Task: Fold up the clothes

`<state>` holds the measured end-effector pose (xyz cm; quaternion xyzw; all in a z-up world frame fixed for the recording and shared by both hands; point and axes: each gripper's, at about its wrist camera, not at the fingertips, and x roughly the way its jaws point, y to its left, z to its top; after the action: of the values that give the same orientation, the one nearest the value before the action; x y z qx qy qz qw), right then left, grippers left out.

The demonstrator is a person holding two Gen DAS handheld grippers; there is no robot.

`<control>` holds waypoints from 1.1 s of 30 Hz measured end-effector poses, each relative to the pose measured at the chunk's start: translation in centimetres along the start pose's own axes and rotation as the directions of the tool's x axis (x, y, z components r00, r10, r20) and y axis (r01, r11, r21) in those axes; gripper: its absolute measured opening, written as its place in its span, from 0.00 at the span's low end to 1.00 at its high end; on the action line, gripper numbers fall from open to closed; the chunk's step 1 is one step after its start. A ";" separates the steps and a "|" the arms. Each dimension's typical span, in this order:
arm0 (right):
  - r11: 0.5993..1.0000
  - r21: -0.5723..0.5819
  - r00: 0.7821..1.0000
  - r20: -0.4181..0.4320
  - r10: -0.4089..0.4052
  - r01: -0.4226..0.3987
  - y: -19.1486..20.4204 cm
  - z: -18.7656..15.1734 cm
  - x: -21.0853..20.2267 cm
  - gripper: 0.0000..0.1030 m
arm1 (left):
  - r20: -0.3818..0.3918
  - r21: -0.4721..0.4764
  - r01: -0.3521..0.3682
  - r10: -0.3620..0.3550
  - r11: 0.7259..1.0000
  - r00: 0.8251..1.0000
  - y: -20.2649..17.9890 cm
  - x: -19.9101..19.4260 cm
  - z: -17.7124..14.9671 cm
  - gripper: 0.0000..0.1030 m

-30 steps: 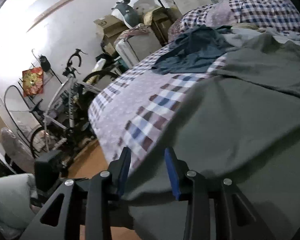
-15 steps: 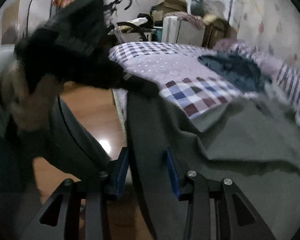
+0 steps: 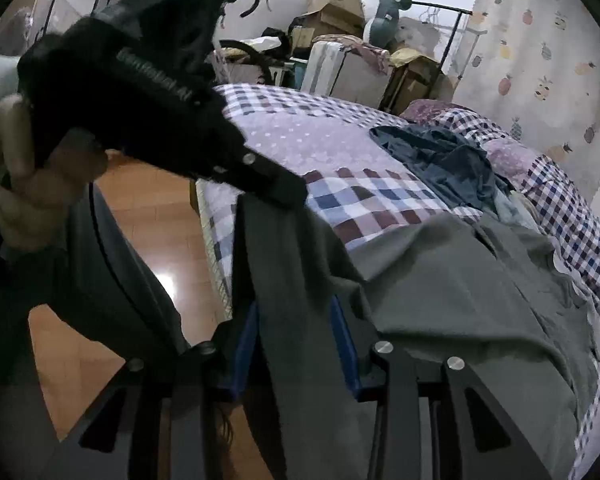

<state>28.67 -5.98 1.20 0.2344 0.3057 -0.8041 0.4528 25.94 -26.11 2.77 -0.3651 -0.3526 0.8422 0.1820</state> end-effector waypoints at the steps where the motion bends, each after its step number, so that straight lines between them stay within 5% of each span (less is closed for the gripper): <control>1: 1.000 -0.011 1.000 0.007 -0.011 0.011 0.4 0.1 0.0 0.37 | -0.002 -0.001 0.006 -0.006 1.000 1.000 -0.1 0.0 -0.1 0.01; 6: 0.982 -0.086 0.986 0.026 -0.164 0.166 2.4 0.9 0.6 0.33 | -0.015 -0.020 -0.005 0.005 1.000 1.000 -0.1 -0.1 -0.5 0.02; 8: 0.980 -0.084 0.983 0.011 -0.182 0.183 2.5 0.7 1.2 0.04 | -0.009 -0.060 -0.029 0.029 0.998 1.000 0.3 -0.3 -0.8 0.03; 9: 0.979 -0.080 0.982 0.003 -0.188 0.188 2.4 0.6 1.3 0.01 | -0.005 -0.081 -0.046 0.046 0.996 0.999 0.6 -0.5 -0.9 0.11; 12: 0.988 -0.009 0.988 -0.001 -0.153 0.153 1.1 0.4 1.0 0.00 | 0.006 -0.107 -0.147 0.148 0.983 0.989 0.5 -1.0 -1.9 0.63; 13: 0.990 0.027 0.990 0.003 -0.142 0.142 0.4 0.5 0.7 0.00 | 0.012 -0.102 -0.168 0.170 0.980 0.985 0.3 -1.1 -2.3 0.70; 17: 0.986 0.153 0.997 0.026 -0.078 0.073 -2.1 0.5 -0.4 0.00 | -0.008 -0.007 -0.216 0.216 0.976 0.976 -2.2 -0.8 -4.5 0.79; 23: 0.968 0.252 0.998 0.055 0.006 -0.020 -3.2 0.7 -1.6 0.00 | 0.010 0.194 -0.352 0.357 0.916 0.934 -5.6 1.4 -6.8 0.79; 27: 0.953 0.297 0.997 0.061 0.045 -0.061 -4.0 0.6 -1.9 0.00 | 0.030 0.209 -0.391 0.393 0.896 0.919 -5.5 2.0 -7.1 0.79; 30: 0.940 0.324 0.994 0.066 0.084 -0.101 -4.7 0.6 -2.0 0.00 | 0.069 0.287 -0.426 0.425 0.858 0.902 -6.1 2.6 -7.7 0.79; 33: 0.929 0.338 0.988 0.071 0.134 -0.150 -5.4 0.8 -2.1 0.00 | 0.120 0.391 -0.474 0.467 0.789 0.876 -7.4 3.5 -8.5 0.79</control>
<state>24.89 -3.08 4.65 0.3122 0.1327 -0.8153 0.4692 30.32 -15.18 2.28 -0.3877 -0.0683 0.9186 0.0357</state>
